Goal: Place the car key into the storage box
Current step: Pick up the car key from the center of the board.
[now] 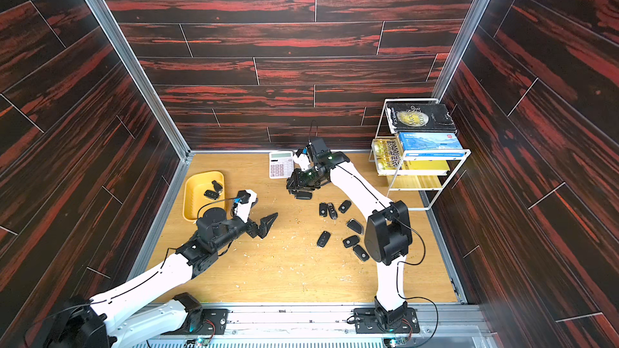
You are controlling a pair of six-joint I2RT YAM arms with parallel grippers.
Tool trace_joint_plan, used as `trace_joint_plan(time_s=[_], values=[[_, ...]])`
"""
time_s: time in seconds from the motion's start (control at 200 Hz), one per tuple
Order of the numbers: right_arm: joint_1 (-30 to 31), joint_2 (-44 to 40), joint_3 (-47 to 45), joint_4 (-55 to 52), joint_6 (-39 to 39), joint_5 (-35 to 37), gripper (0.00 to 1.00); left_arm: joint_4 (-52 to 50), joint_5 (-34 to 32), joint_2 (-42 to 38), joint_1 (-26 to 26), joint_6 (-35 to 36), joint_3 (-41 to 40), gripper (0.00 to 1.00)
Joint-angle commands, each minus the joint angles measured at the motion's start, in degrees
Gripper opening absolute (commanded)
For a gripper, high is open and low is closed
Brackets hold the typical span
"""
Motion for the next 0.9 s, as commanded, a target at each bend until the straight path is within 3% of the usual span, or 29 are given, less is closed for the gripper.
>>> trace_joint_plan(time_s=[0.0,0.256,0.466,0.897], values=[[0.2,-3.3,-1.8,1.3,0.3,-3.4,0.31,-3.5,3.1,2.5,-0.1,8.7,3.2,1.0],[0.2,-7.9,-7.0,2.4,-0.1,-4.8,0.32,-5.0,5.3,7.2,-0.1,17.1,7.3,1.0],[0.2,-10.9,-12.3,5.4,0.2,-10.1,0.32,-1.7,12.1,6.5,-0.2,24.2,6.5,1.0],[0.3,-16.5,-20.0,12.6,2.1,-20.5,0.33,4.0,14.2,8.2,-0.2,23.8,5.9,1.0]])
